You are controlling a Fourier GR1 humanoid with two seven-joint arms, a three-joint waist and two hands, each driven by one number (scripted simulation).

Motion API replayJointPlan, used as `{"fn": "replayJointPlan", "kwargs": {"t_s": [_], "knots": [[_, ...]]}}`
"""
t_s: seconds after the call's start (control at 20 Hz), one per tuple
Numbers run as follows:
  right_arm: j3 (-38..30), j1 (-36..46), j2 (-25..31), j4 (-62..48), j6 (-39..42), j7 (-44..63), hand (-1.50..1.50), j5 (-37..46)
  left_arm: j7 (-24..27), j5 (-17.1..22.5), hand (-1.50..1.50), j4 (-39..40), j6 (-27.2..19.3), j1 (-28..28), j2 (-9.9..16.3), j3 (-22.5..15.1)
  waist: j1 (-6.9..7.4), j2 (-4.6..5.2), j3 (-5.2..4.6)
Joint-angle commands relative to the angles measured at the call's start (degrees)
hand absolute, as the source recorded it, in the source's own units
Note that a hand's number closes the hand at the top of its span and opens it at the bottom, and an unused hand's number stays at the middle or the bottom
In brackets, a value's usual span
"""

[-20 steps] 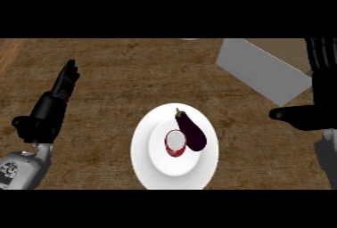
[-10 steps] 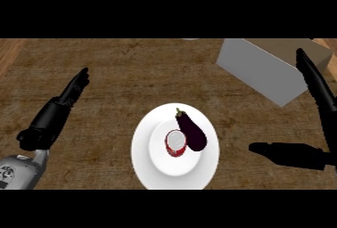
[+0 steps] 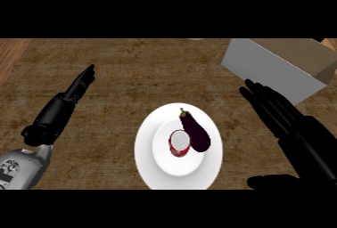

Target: Pick the can from the plate and place it in the cardboard box

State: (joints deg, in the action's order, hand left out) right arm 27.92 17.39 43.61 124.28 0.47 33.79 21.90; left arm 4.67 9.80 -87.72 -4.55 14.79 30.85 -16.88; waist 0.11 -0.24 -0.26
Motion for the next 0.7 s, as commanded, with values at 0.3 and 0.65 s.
{"fn": "replayJointPlan", "kwargs": {"t_s": [0.3,0.65], "knots": [[15.4,18.8,-11.1,-1.5,22.4,30.2,-1.5,-1.0,-1.8,-1.2,0.0,0.7,0.7,2.4,-2.3,-0.5,1.07,0.09,-0.01],[21.4,25.2,-26.2,-11.1,24.2,42.9,-1.5,-2.3,2.1,-1.3,0.0,3.9,2.1,0.6,-2.4,1.0,0.35,-0.03,-0.01]]}}
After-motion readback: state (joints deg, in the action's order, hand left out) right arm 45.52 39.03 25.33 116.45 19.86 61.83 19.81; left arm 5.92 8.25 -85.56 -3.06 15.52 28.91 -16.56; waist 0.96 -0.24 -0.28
